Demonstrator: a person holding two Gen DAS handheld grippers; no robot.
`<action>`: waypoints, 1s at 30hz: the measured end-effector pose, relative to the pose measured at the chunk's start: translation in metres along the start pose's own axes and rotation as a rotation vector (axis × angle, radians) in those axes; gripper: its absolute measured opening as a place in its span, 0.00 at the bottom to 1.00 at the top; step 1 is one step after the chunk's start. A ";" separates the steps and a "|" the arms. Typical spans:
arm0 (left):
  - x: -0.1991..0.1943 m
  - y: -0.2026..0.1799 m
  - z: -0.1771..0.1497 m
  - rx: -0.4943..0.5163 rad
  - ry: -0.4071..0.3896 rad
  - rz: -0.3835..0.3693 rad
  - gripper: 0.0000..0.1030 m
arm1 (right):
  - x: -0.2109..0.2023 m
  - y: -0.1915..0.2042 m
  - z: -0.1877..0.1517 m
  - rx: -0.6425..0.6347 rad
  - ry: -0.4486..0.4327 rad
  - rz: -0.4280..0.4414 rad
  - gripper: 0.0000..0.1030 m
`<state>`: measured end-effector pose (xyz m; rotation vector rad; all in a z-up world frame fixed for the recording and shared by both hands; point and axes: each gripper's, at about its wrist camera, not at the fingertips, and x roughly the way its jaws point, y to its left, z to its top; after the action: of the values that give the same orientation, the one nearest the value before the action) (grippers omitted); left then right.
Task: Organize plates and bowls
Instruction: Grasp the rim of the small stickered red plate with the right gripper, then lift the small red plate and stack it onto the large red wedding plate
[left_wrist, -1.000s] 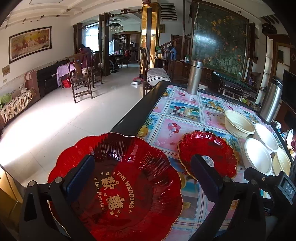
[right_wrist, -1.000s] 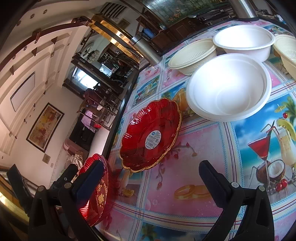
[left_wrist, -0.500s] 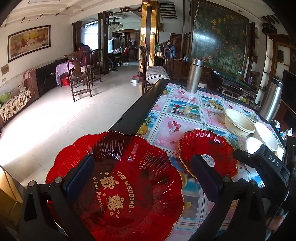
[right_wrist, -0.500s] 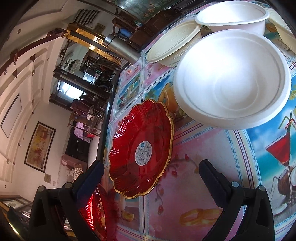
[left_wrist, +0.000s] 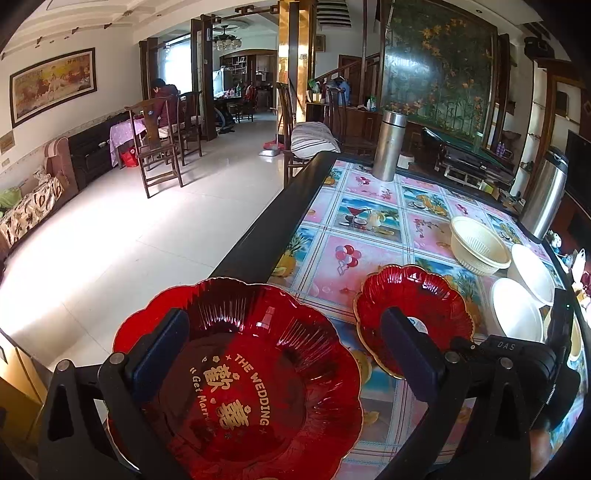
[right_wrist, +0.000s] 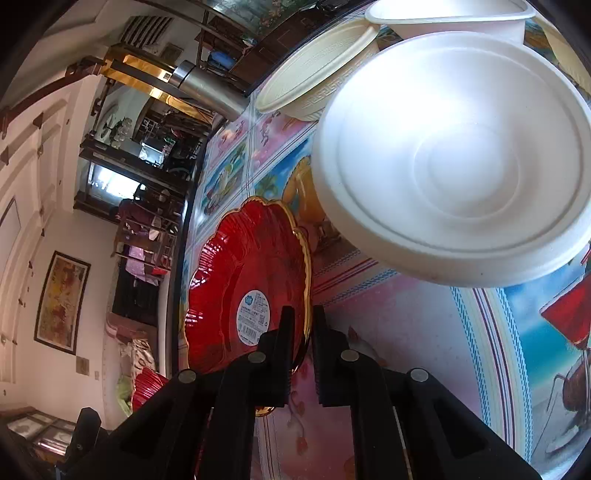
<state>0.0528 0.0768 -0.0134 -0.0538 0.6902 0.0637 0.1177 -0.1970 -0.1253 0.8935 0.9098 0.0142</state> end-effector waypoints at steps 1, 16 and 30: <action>0.000 -0.002 -0.001 0.006 0.003 0.001 1.00 | 0.000 -0.002 0.000 0.010 0.003 0.006 0.07; -0.029 -0.044 -0.018 0.112 0.101 -0.145 1.00 | -0.059 -0.049 -0.015 -0.075 0.147 0.008 0.06; 0.009 -0.105 -0.074 0.110 0.572 -0.377 1.00 | -0.109 -0.093 -0.029 -0.066 0.120 0.015 0.06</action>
<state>0.0206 -0.0326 -0.0732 -0.0970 1.2423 -0.3652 -0.0040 -0.2789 -0.1227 0.8454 1.0082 0.1110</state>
